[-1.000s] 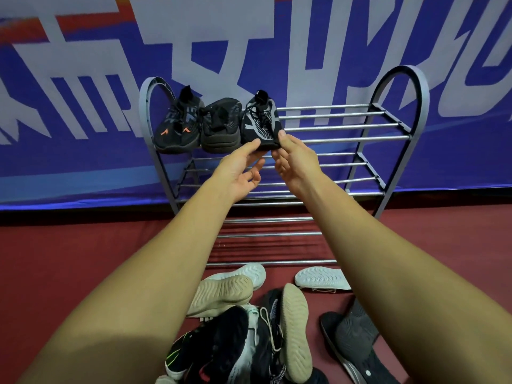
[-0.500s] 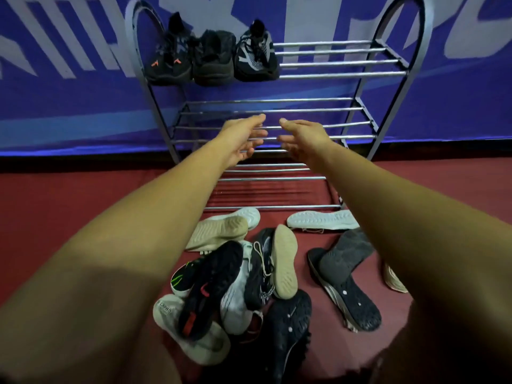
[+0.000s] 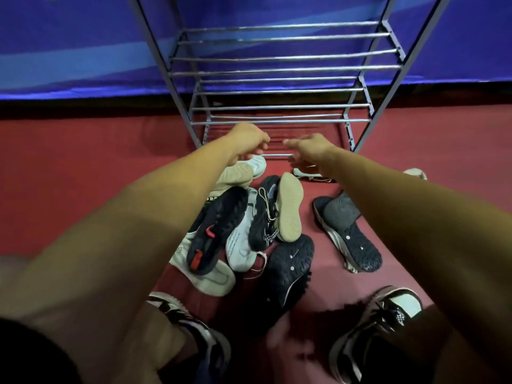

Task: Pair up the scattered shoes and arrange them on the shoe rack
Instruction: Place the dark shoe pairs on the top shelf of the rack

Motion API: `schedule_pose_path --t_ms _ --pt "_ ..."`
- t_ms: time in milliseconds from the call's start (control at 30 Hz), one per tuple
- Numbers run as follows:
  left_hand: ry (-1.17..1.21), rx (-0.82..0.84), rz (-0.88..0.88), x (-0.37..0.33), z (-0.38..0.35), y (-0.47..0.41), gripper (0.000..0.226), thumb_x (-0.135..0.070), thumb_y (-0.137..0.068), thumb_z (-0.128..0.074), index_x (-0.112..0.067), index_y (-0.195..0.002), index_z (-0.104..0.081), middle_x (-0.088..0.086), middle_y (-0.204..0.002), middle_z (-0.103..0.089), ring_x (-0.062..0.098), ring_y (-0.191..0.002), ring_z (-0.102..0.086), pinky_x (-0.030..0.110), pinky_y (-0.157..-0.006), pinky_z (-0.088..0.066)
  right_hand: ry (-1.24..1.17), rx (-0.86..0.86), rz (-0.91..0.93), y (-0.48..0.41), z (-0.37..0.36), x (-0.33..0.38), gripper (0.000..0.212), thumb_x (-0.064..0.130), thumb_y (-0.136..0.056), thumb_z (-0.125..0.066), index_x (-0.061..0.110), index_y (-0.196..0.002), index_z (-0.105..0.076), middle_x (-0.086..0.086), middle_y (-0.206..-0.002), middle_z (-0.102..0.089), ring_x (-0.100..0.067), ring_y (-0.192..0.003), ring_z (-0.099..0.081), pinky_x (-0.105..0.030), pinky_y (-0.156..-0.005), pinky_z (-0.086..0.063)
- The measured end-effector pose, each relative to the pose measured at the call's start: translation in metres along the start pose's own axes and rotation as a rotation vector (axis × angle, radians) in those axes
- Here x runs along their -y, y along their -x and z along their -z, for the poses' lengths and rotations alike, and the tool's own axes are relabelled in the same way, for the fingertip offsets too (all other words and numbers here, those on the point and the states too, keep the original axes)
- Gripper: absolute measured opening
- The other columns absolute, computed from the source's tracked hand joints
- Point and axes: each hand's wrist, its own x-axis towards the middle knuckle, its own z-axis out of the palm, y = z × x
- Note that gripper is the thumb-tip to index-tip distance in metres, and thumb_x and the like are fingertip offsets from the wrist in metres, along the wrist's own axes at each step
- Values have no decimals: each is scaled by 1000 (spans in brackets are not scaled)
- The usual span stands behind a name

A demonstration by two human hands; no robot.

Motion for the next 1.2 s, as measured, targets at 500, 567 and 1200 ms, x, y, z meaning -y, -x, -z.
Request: schedule_pose_path --t_ms 500,567,1200 --pt "-255 206 150 144 -44 -20 14 -27 -86 -71 -18 -86 -60 8 -82 -55 18 -73 -50 26 -58 -41 576 193 -114 -32 -14 -100 44 32 -97 -63 2 -129 -57 -18 -115 -67 -26 -74 -68 -33 -63 -57" --pt "-245 237 171 156 -56 -22 21 -28 -84 -73 -17 -91 -56 8 -81 -49 19 -72 -46 25 -56 -41 617 218 -133 -37 -21 -108 43 31 -97 -62 1 -128 -58 -19 -113 -69 -31 -83 -72 -40 -77 -60" --pt "-408 22 235 156 -96 -7 46 -52 -75 -76 -8 -83 -67 9 -87 -68 31 -78 -68 29 -56 -45 823 327 -46 -32 -48 -92 36 24 -95 -57 3 -124 -63 -15 -97 -73 -28 -79 -71 -29 -59 -55"
